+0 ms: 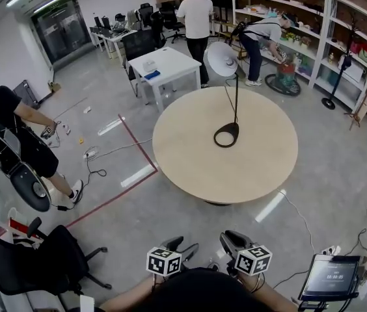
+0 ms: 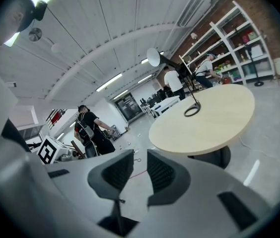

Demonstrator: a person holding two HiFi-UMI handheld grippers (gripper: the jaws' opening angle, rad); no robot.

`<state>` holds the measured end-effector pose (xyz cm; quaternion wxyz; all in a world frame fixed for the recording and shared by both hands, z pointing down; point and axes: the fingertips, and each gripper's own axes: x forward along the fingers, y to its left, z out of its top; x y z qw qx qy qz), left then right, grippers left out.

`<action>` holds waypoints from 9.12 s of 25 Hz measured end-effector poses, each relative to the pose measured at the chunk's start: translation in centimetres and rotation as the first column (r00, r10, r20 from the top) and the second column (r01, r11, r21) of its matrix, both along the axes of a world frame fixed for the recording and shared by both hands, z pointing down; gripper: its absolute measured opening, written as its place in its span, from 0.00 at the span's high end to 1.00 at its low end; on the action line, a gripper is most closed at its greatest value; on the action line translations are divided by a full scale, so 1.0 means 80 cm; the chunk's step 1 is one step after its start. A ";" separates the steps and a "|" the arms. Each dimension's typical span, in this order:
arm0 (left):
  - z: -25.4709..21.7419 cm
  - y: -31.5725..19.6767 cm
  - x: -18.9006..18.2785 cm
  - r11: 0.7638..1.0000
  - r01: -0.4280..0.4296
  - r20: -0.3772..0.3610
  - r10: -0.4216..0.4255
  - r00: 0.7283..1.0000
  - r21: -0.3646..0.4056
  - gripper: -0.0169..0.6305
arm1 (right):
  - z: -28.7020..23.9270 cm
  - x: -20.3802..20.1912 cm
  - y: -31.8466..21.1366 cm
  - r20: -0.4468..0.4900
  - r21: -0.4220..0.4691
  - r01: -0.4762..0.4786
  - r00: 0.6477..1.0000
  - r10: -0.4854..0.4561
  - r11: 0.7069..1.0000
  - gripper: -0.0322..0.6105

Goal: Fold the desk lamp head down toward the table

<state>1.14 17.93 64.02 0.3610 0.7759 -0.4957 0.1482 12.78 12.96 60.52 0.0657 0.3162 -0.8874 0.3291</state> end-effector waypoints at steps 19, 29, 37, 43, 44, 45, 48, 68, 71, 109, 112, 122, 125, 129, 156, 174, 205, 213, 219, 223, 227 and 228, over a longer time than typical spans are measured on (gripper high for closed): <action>0.017 -0.119 -0.002 0.998 -0.059 -0.078 0.057 0.995 -0.031 0.51 | 0.014 0.011 -0.107 -0.063 -0.018 -0.101 0.993 0.100 0.995 0.81; 0.014 -0.224 -0.048 0.995 -0.097 -0.155 0.091 0.984 -0.032 0.52 | 0.010 -0.041 -0.195 -0.134 -0.003 -0.127 0.983 0.126 0.992 0.81; 0.022 -0.279 -0.092 0.990 -0.127 -0.181 0.115 0.977 -0.055 0.52 | 0.009 -0.090 -0.242 -0.174 -0.003 -0.136 0.976 0.134 0.991 0.81; 0.036 -0.299 -0.103 0.980 -0.180 -0.188 0.162 0.969 -0.086 0.52 | 0.014 -0.112 -0.250 -0.208 -0.004 -0.131 0.970 0.127 0.991 0.81; 0.037 -0.300 -0.101 0.978 -0.185 -0.192 0.165 0.968 -0.093 0.52 | 0.015 -0.110 -0.251 -0.212 -0.012 -0.136 0.969 0.131 0.991 0.81; 0.038 -0.302 -0.100 0.977 -0.188 -0.195 0.166 0.967 -0.098 0.51 | 0.016 -0.106 -0.253 -0.214 -0.021 -0.143 0.967 0.135 0.989 0.81; 0.036 -0.314 -0.092 0.976 -0.191 -0.198 0.168 0.966 -0.107 0.52 | 0.020 -0.100 -0.266 -0.209 -0.041 -0.155 0.967 0.143 0.987 0.81; -0.119 -0.488 -0.060 0.970 -0.099 -0.034 0.109 0.993 0.223 0.52 | -0.105 -0.063 -0.466 -0.009 0.220 -0.093 0.995 0.097 0.971 0.81; -0.140 -0.496 -0.045 0.963 -0.098 -0.024 0.108 0.994 0.250 0.51 | -0.147 -0.063 -0.481 0.034 0.290 -0.080 0.997 0.073 0.954 0.81; -0.511 -0.693 -0.055 0.487 -0.255 0.108 0.308 0.945 0.836 0.51 | -0.456 -0.037 -0.560 -0.005 0.849 -0.231 0.896 0.445 0.476 0.81; -0.501 -0.708 -0.040 0.495 -0.295 0.126 0.346 0.930 0.817 0.52 | -0.457 -0.037 -0.569 -0.024 0.844 -0.222 0.893 0.449 0.489 0.81; -0.492 -0.718 -0.027 0.486 -0.313 0.153 0.340 0.928 0.816 0.86 | -0.444 -0.038 -0.587 -0.068 0.834 -0.216 0.873 0.484 0.507 0.91; -0.490 -0.719 -0.032 0.491 -0.288 0.130 0.331 0.935 0.822 0.94 | -0.443 -0.038 -0.587 -0.070 0.831 -0.210 0.879 0.472 0.515 0.91; -0.481 -0.714 -0.037 0.490 -0.268 0.109 0.329 0.938 0.830 0.94 | -0.435 -0.044 -0.582 -0.097 0.842 -0.182 0.876 0.473 0.509 0.91; -0.429 -0.681 -0.069 0.552 -0.156 -0.024 0.305 0.952 0.819 0.94 | -0.380 -0.073 -0.547 -0.055 0.824 -0.195 0.907 0.419 0.531 0.91; -0.400 -0.670 -0.069 0.594 -0.140 -0.062 0.307 0.950 0.792 0.94 | -0.398 -0.037 -0.511 0.158 0.751 -0.248 0.967 0.199 0.612 0.90; -0.410 -0.643 -0.122 0.666 -0.064 -0.181 0.292 0.939 0.743 0.92 | -0.350 -0.085 -0.514 0.094 0.656 -0.134 0.991 0.096 0.743 0.90; -0.401 -0.625 -0.088 0.684 -0.192 -0.129 0.388 0.912 0.703 0.92 | -0.326 -0.093 -0.516 0.069 0.632 -0.115 0.993 0.092 0.766 0.90; -0.373 -0.624 -0.072 0.713 -0.254 -0.094 0.409 0.908 0.654 0.92 | -0.302 -0.092 -0.515 0.022 0.617 -0.100 0.994 0.110 0.780 0.90; -0.350 -0.621 -0.062 0.734 -0.282 -0.082 0.417 0.905 0.618 0.92 | -0.290 -0.090 -0.514 -0.013 0.616 -0.090 0.992 0.125 0.783 0.90; -0.334 -0.616 -0.059 0.748 -0.302 -0.046 0.405 0.913 0.591 0.92 | -0.277 -0.089 -0.511 -0.034 0.593 -0.085 0.991 0.131 0.800 0.90; -0.330 -0.615 -0.059 0.752 -0.305 -0.039 0.402 0.915 0.585 0.92 | -0.272 -0.089 -0.511 -0.041 0.587 -0.085 0.990 0.134 0.805 0.90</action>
